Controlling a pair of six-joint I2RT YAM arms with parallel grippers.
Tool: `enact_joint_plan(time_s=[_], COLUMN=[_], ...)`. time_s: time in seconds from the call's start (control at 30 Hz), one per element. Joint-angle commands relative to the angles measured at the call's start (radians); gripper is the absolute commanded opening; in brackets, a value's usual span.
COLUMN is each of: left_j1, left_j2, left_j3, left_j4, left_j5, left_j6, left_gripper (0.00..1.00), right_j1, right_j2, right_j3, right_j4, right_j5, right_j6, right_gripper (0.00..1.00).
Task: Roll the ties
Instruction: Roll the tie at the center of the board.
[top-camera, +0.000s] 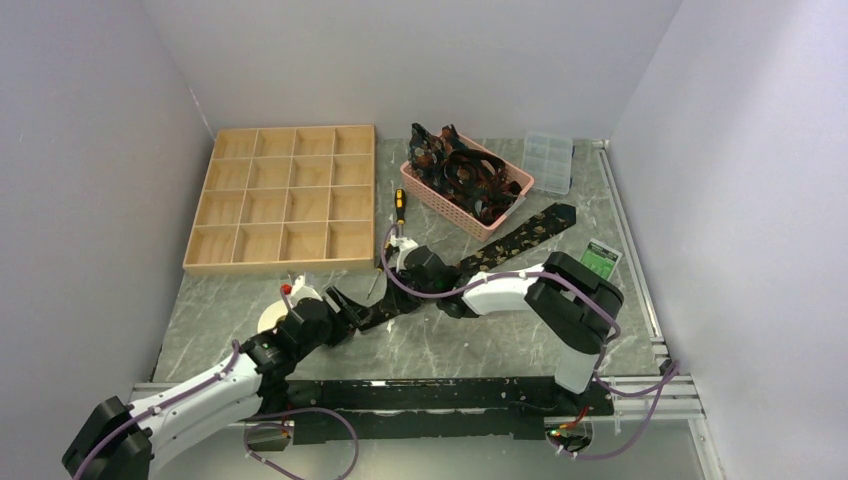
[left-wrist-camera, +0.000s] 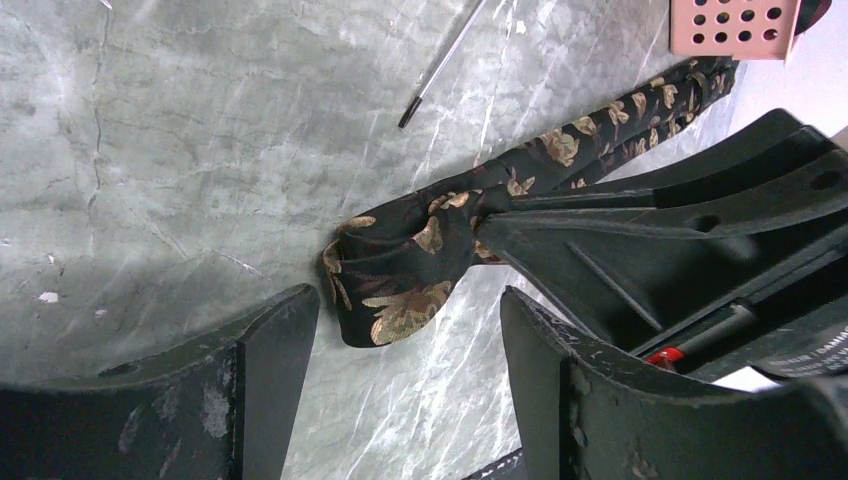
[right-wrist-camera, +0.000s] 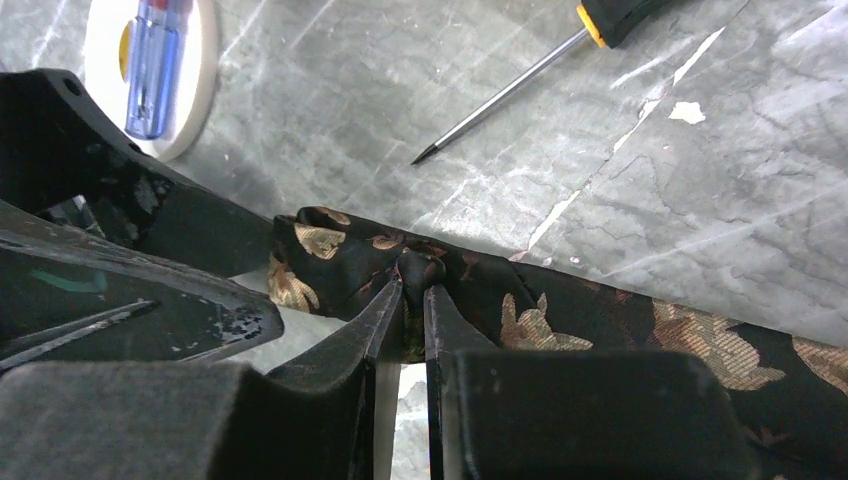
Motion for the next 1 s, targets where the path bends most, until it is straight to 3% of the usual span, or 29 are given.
enact_joint_plan(time_s=[0.0, 0.27, 0.5, 0.63, 0.87, 0.93, 0.97], left_j1=[0.009, 0.022, 0.068, 0.08, 0.081, 0.08, 0.08], left_j2=[0.024, 0.102, 0.247, 0.288, 0.241, 0.213, 0.196], left_j3=[-0.029, -0.04, -0.013, -0.002, 0.007, 0.026, 0.038], left_j4=[-0.05, 0.017, 0.112, 0.14, 0.082, 0.009, -0.029], left_j5=[-0.004, 0.017, 0.08, 0.101, 0.1, 0.088, 0.077], left_j6=[-0.026, -0.012, 0.029, 0.048, 0.085, 0.101, 0.108], left_gripper=[0.73, 0.67, 0.48, 0.42, 0.11, 0.05, 0.03], right_j1=[0.001, 0.001, 0.0, 0.001, 0.001, 0.002, 0.002], right_j2=[0.03, 0.05, 0.047, 0.044, 0.038, 0.021, 0.008], right_j3=[-0.011, -0.041, -0.053, -0.061, -0.067, -0.069, -0.069], right_j4=[0.068, 0.104, 0.116, 0.121, 0.129, 0.129, 0.127], right_j5=[-0.048, -0.03, -0.014, -0.012, -0.011, -0.007, 0.001], right_j6=[-0.028, -0.019, -0.032, -0.03, -0.019, -0.011, -0.003], right_gripper=[0.16, 0.17, 0.18, 0.18, 0.19, 0.24, 0.32])
